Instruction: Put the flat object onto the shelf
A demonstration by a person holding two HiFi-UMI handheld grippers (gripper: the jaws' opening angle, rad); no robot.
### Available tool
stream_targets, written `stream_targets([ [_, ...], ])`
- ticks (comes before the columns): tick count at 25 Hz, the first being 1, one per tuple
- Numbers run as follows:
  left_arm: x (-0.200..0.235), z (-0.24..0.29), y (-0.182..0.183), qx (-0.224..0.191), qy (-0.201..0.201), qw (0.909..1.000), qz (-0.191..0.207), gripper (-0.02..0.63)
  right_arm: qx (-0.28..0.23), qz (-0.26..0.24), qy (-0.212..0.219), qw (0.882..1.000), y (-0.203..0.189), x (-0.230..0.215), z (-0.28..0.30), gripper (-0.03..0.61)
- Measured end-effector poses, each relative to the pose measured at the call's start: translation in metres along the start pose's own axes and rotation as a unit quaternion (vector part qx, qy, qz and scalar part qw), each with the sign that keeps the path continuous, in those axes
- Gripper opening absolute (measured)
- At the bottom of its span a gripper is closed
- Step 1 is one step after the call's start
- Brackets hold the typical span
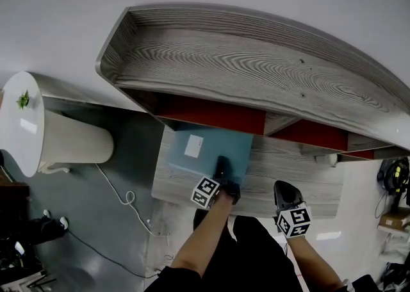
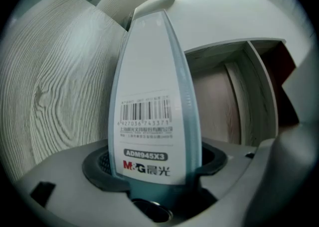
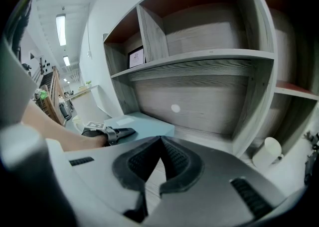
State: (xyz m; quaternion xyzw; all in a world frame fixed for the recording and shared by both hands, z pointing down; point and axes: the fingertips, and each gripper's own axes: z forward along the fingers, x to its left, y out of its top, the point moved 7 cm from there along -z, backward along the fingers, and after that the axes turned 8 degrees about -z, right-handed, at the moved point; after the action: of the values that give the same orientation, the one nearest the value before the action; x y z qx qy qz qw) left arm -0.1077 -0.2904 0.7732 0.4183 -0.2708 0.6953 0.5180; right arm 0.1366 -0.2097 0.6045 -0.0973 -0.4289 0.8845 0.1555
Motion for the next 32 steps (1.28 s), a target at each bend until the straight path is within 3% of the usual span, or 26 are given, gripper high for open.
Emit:
stream_targets([
  [8, -0.006, 0.01, -0.001, -0.006, 0.042, 0.9991, 0.01, 0.36, 0.0, 0.007, -0.001, 1.0, -0.004, 0.003, 0.003, -0.002],
  [16, -0.004, 0.018, -0.002, 0.025, 0.065, 0.9976, 0.004, 0.376, 0.01, 0.01, -0.007, 1.0, -0.011, 0.0, 0.0, -0.002],
  [32, -0.002, 0.01, -0.013, 0.027, 0.075, 0.9965, -0.023, 0.383, 0.002, 0.021, -0.017, 1.0, -0.009, -0.016, -0.003, -0.002],
])
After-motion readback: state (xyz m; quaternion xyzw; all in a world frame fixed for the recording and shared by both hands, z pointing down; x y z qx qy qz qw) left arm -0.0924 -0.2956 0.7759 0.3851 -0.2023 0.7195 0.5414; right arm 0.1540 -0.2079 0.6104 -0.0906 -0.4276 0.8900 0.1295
